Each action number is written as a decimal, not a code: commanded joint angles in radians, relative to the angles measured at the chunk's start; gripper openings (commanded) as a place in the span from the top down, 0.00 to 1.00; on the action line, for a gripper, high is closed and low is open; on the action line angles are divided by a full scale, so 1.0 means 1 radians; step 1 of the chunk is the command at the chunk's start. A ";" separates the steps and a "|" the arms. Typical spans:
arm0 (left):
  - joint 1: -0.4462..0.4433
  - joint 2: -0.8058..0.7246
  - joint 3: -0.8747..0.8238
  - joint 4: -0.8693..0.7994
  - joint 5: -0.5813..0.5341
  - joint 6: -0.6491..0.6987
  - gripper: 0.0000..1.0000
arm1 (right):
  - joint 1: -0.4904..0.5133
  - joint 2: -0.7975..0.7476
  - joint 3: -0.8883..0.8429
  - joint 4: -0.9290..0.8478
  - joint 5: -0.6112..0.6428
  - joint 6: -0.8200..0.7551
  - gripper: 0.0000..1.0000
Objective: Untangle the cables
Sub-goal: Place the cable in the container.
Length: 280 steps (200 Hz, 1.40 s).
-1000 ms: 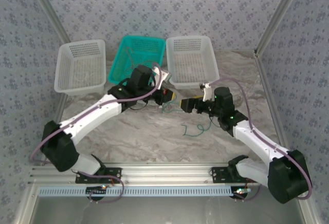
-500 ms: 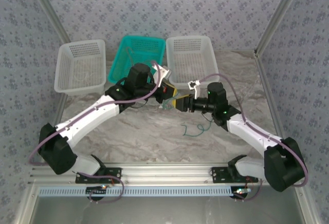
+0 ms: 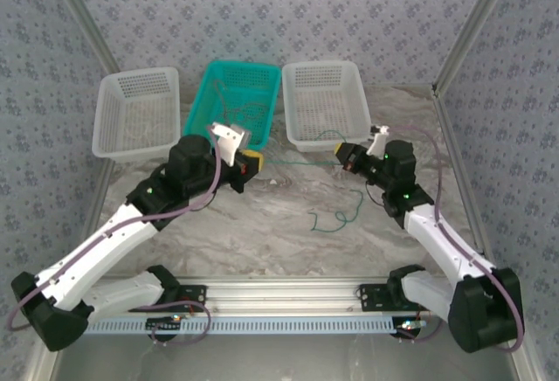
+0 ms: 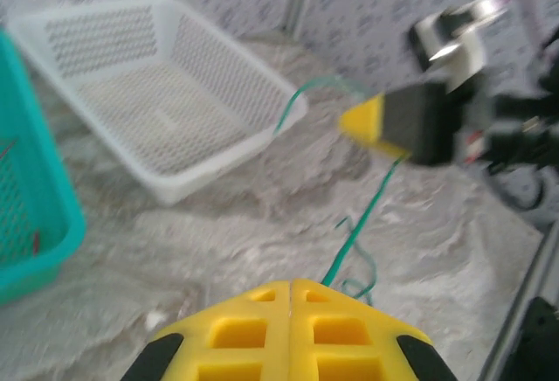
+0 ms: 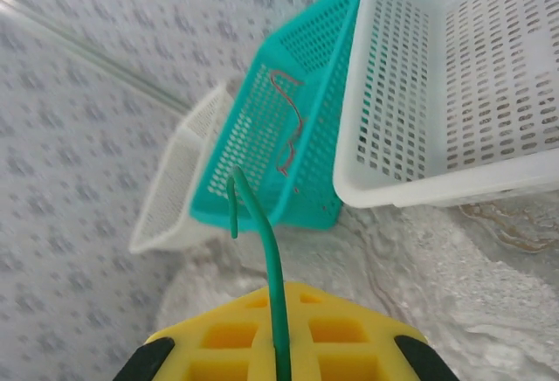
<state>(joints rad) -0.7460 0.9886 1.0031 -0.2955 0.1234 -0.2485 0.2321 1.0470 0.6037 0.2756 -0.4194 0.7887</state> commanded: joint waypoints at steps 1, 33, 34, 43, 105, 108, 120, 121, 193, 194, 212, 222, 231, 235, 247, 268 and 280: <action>0.051 -0.116 -0.038 -0.026 -0.230 -0.019 1.00 | -0.111 0.025 -0.069 -0.076 0.191 0.161 1.00; 0.050 -0.098 -0.182 0.076 -0.029 -0.071 1.00 | -0.111 0.045 -0.032 0.032 0.226 0.302 1.00; 0.050 -0.096 -0.185 0.081 -0.017 -0.072 1.00 | -0.111 0.047 -0.030 0.037 0.228 0.307 1.00; 0.048 -0.071 -0.217 0.127 0.068 -0.093 1.00 | -0.112 0.066 -0.006 0.076 0.249 0.334 1.00; -0.004 -0.024 -0.245 0.215 0.137 -0.117 0.60 | -0.100 0.375 0.396 0.095 0.300 0.261 1.00; -0.004 -0.029 -0.244 0.211 0.136 -0.115 0.58 | -0.097 0.395 0.418 0.085 0.307 0.244 1.00; -0.006 -0.048 -0.237 0.199 0.129 -0.109 0.52 | -0.091 0.466 0.502 0.042 0.331 0.153 1.00; -0.007 -0.050 -0.237 0.198 0.128 -0.109 0.51 | -0.090 0.469 0.510 0.037 0.334 0.147 1.00; -0.008 -0.123 -0.244 0.137 0.088 -0.109 0.13 | 0.019 0.894 0.985 -0.249 0.641 -0.216 0.80; -0.008 -0.123 -0.244 0.136 0.088 -0.109 0.13 | 0.019 0.898 0.992 -0.255 0.641 -0.216 0.79; -0.008 -0.124 -0.238 0.114 0.085 -0.105 0.12 | 0.011 0.957 1.105 -0.370 0.598 -0.218 0.55; -0.008 -0.124 -0.237 0.103 0.081 -0.103 0.12 | 0.007 0.971 1.151 -0.434 0.590 -0.206 0.46; -0.008 -0.124 -0.238 0.099 0.075 -0.103 0.12 | 0.006 0.965 1.167 -0.457 0.586 -0.203 0.41; -0.008 -0.124 -0.238 0.099 0.072 -0.103 0.12 | 0.007 0.958 1.169 -0.461 0.581 -0.208 0.39; -0.009 -0.121 -0.243 0.106 0.070 -0.103 0.12 | 0.004 0.931 1.167 -0.470 0.553 -0.219 0.35; -0.008 -0.103 -0.239 0.126 0.081 -0.108 0.12 | -0.009 0.865 1.136 -0.464 0.434 -0.225 0.32; -0.010 -0.085 -0.230 0.134 0.086 -0.117 0.12 | -0.013 0.812 1.099 -0.456 0.381 -0.229 0.32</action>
<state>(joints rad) -0.7483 0.8833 0.7307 -0.1822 0.2092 -0.3645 0.2279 1.9812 1.7203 -0.1532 0.0784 0.5854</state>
